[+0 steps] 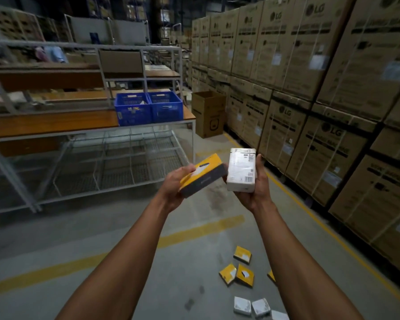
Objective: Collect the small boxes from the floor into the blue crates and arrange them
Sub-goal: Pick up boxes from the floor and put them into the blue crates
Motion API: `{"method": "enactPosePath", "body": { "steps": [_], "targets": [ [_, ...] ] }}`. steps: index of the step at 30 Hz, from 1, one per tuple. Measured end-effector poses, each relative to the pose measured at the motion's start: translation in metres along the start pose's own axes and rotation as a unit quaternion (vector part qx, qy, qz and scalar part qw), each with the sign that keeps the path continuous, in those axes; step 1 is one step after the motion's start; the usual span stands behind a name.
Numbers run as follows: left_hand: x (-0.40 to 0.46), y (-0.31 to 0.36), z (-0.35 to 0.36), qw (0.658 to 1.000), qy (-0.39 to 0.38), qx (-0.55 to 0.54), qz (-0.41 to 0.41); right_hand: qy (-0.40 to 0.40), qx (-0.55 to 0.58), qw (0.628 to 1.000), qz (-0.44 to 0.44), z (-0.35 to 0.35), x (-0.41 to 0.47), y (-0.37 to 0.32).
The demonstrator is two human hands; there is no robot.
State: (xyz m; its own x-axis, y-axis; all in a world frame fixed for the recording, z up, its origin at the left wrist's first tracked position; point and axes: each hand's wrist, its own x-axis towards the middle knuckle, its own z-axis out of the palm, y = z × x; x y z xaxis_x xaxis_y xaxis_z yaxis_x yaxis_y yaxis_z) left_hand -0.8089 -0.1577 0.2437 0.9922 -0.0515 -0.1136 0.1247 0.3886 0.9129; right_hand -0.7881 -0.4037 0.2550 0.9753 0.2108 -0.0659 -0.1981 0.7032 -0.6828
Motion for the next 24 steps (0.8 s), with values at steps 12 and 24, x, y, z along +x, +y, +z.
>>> {"method": "enactPosePath", "body": {
  "steps": [12,24],
  "targets": [
    [0.171,0.073,-0.122,0.986,0.158,-0.054,-0.004,0.011,-0.005,1.0,0.021,0.045,0.237,0.058],
    [0.353,0.138,-0.251,0.911,0.352,-0.207,0.048,0.037,-0.018,0.994,0.1,0.109,0.478,0.093]
  ]
}}
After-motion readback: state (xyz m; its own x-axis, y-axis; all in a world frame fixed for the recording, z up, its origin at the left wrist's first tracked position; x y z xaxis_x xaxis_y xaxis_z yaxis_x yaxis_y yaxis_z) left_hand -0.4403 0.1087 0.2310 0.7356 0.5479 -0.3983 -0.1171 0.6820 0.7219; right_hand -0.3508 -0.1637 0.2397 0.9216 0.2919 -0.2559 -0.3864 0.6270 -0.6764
